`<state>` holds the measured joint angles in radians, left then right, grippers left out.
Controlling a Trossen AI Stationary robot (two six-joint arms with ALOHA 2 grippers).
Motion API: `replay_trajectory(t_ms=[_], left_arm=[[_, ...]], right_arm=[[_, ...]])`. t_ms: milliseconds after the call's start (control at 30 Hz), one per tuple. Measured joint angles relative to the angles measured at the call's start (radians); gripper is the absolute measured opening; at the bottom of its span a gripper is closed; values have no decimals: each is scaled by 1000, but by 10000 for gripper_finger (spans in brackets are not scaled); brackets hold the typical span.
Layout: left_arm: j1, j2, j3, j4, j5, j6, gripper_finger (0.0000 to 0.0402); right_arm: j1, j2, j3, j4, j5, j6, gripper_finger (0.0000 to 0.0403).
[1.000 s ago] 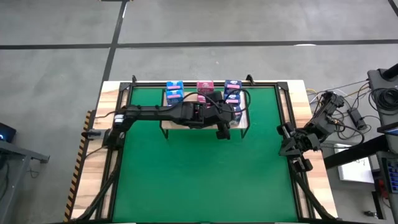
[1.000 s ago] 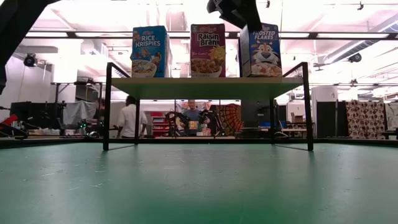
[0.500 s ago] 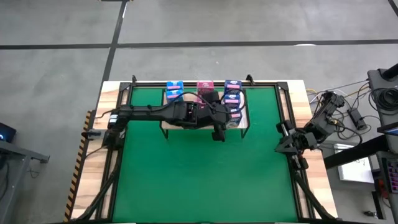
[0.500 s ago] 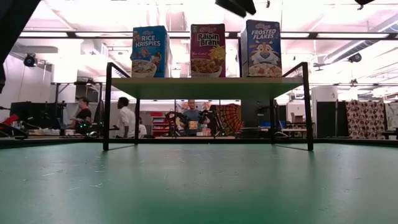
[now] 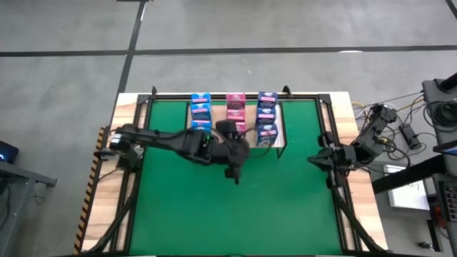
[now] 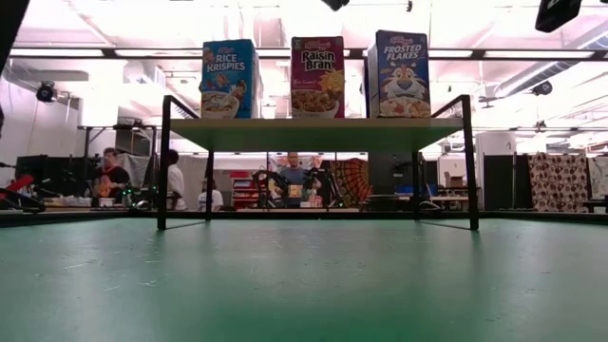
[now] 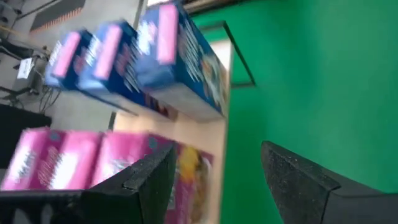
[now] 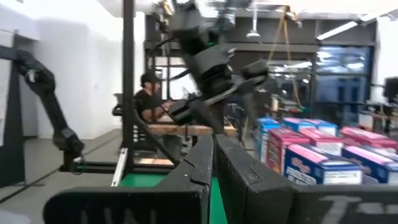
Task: Stack cereal on shelf
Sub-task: Put the dark blue cereal box, aligned with the other dark blue cereal box on the shelf
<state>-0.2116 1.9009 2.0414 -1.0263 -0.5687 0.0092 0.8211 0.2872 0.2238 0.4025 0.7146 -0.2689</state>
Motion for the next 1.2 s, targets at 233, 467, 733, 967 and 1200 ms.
replay_trajectory(t_ms=[233,467,733,967,1200], left_arm=[[-78,-110,-333,276,-51,-30,217],[-125,-190,-598,681,-51,76,217],[-139,-195,-814,1103,-49,212,192],[-136,-196,-1009,1570,34,354,126],[-113,-156,-1123,1904,66,469,46]], right_arm=[[-15,56,20,0,118,27,9],[-56,118,38,-1,226,71,9],[-129,208,76,-3,231,148,9],[-176,290,129,-9,230,203,9],[-255,352,241,-231,229,337,9]])
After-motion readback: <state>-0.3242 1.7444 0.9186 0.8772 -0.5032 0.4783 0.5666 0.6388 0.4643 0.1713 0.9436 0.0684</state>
